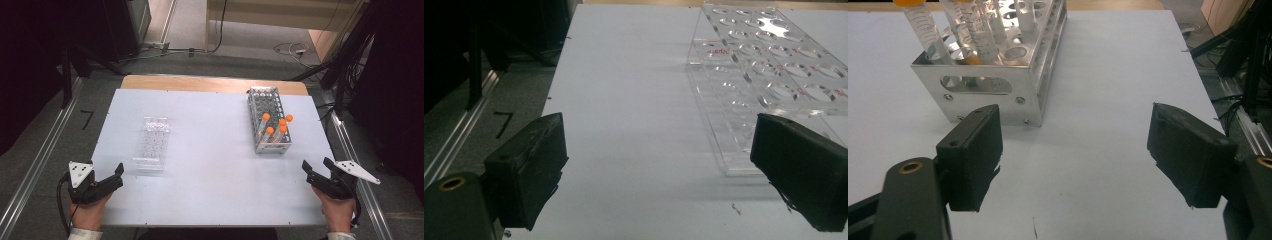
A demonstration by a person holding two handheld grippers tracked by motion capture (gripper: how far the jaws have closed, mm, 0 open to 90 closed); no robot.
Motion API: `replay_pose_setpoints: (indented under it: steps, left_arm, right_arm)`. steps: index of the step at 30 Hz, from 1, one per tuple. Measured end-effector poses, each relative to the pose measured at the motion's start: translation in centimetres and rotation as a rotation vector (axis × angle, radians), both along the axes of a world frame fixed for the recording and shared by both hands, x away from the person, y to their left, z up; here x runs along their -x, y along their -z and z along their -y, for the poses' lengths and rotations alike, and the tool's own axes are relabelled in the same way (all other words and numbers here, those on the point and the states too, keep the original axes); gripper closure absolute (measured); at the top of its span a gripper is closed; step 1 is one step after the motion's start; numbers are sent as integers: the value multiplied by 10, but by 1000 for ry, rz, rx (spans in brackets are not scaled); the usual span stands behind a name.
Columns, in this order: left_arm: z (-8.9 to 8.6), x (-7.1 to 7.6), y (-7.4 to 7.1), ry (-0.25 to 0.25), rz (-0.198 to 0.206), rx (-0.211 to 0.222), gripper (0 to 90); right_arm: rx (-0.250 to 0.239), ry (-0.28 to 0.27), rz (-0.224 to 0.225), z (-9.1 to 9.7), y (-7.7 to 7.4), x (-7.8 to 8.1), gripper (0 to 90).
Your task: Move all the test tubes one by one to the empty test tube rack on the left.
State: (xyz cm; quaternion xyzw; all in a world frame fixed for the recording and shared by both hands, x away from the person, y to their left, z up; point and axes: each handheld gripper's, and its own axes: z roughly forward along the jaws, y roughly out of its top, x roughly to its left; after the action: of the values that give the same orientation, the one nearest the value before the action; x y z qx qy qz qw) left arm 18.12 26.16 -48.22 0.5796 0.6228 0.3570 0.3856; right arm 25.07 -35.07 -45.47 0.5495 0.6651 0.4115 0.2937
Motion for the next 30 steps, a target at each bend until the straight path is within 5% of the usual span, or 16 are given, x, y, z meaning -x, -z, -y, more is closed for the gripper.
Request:
replay_pose_setpoints:
  steps: [16, 30]
  left_arm:
    - [0, 1, -1, -4, 2, 1, 78]
    - [-2, 1, -1, -17, 7, 3, 78]
  right_arm:
    - [16, -73, 4, -29, -4, -24, 267]
    - [22, -92, 25, -53, -7, -51, 414]
